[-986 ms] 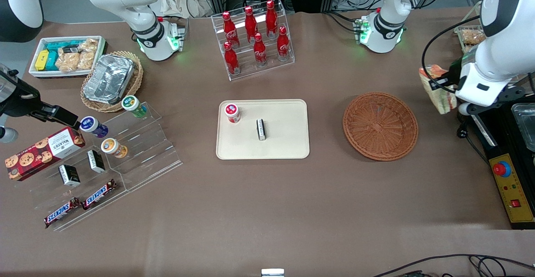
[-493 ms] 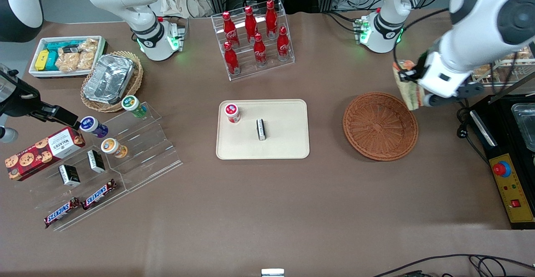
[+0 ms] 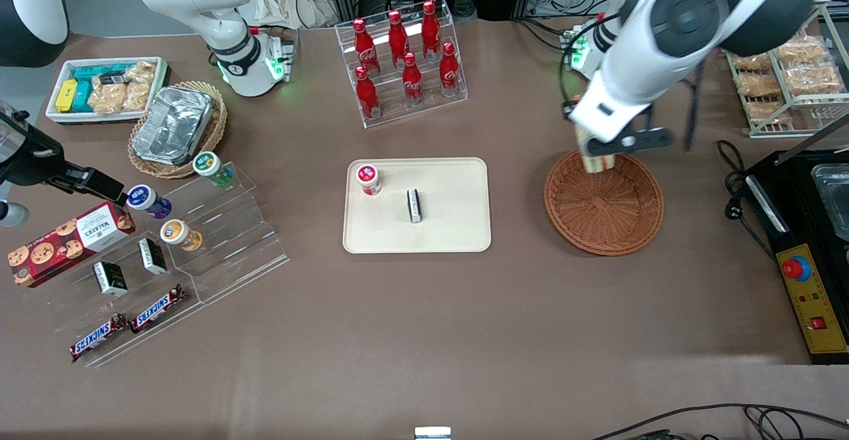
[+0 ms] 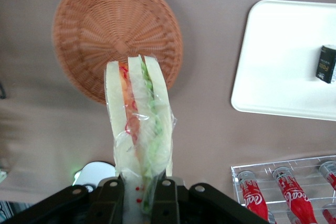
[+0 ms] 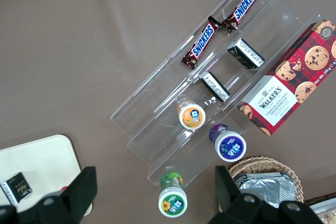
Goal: Place sandwich from basket to tray
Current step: 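Carry the held sandwich over to the white tray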
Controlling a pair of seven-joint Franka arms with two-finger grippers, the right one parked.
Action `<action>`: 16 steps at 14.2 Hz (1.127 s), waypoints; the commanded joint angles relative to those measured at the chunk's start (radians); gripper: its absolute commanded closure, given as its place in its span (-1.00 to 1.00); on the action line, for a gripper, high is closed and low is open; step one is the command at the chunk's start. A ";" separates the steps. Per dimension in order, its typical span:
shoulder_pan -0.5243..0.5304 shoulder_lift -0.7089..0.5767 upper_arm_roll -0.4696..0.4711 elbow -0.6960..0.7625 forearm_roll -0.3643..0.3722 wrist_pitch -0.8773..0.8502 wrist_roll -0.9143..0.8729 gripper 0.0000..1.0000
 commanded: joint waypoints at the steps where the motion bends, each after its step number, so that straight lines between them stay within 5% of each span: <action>1: -0.039 0.089 -0.037 0.001 -0.010 0.105 -0.008 1.00; 7: -0.168 0.269 -0.034 -0.054 0.007 0.464 -0.045 1.00; 16: -0.202 0.464 -0.036 -0.059 0.003 0.716 -0.113 1.00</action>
